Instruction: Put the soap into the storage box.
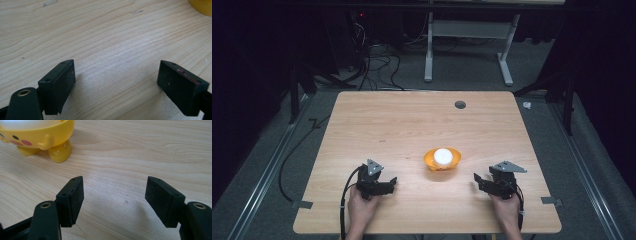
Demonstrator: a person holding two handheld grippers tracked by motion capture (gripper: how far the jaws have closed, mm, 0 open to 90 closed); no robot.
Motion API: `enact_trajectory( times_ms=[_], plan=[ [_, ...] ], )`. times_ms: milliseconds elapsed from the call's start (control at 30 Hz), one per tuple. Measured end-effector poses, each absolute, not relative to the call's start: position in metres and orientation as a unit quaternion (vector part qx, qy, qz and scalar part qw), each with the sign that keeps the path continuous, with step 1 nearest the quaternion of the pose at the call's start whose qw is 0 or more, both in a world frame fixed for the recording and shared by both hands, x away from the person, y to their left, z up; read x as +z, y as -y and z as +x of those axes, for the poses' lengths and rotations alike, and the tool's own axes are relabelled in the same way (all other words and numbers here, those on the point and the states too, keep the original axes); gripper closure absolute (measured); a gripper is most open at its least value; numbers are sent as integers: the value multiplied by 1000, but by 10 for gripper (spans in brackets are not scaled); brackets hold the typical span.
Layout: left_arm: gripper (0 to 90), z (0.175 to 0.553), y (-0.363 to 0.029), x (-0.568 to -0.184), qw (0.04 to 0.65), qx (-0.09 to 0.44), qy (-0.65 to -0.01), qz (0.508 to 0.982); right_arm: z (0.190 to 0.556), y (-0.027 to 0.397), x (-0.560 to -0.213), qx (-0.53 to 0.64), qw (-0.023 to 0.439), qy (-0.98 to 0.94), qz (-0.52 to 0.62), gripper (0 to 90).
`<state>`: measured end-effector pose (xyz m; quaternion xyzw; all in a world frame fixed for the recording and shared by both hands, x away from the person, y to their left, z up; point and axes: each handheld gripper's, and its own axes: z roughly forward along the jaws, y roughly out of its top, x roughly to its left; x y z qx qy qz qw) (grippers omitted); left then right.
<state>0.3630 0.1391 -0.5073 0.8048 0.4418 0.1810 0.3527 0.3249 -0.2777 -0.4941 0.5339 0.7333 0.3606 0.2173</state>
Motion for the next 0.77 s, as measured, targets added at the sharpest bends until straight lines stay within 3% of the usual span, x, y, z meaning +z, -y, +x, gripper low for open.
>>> enact_trajectory(
  times_ms=[767],
  plan=[
    [156,363,-139,-507,353,181,-442,805,329,269,-502,317,228,-756,525,276]
  ],
)
